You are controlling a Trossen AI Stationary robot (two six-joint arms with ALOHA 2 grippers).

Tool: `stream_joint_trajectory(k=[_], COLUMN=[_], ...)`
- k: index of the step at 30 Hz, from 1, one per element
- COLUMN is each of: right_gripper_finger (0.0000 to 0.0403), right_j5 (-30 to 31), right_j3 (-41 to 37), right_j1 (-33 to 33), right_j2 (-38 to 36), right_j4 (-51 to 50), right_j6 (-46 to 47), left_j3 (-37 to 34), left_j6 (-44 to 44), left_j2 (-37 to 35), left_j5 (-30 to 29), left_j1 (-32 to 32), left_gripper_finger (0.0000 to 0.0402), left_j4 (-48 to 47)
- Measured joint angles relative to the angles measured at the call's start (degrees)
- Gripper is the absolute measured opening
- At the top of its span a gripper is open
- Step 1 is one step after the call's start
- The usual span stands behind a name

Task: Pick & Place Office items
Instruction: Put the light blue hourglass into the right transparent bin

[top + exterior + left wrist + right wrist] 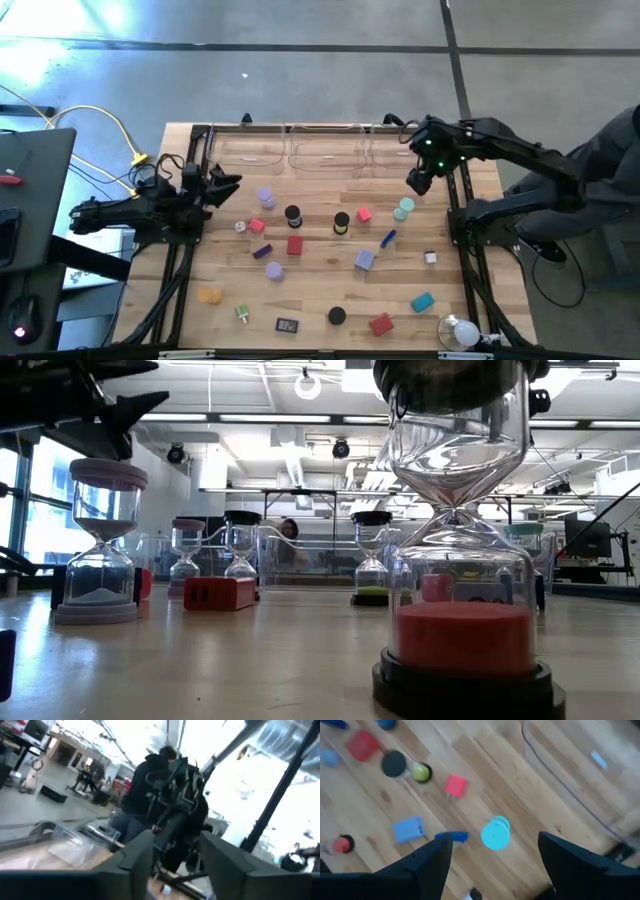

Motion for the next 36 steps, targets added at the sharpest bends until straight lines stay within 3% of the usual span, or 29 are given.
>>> stream_joint_trajectory(k=[5, 13, 20, 28, 36], right_gripper_finger=[0.0283, 0.0283, 0.0282, 0.0282, 0.0282], right_j5=[-0.54, 0.02, -0.11, 0.16, -0.59], right_j3=[-0.02, -0.84, -9.53, -13.97, -15.21], right_j1=[0.26, 0.72, 0.96, 0.96, 0.96], right_j2=[3.99, 7.42, 6.45, 6.44, 6.44], right_j4=[-0.56, -2.49, -0.69, 6.92, 7.19], right_j6=[-1.13, 1.96, 5.03, 11.31, 15.89], left_j3=[0.14, 0.14, 0.23, 0.23, 0.25], left_j6=[-1.13, -4.74, -8.88, -12.20, -12.20], left_j2=[3.86, 13.05, 19.04, 20.61, 20.61], left_j5=[0.10, 0.00, 0.17, 0.21, 0.25], left_j1=[0.00, -0.07, -0.07, -0.07, -0.11], left_gripper_finger=[0.0229, 0.0234, 0.0234, 0.0234, 0.0234], left_j4=[9.90, 16.16, 21.51, 23.04, 23.05])
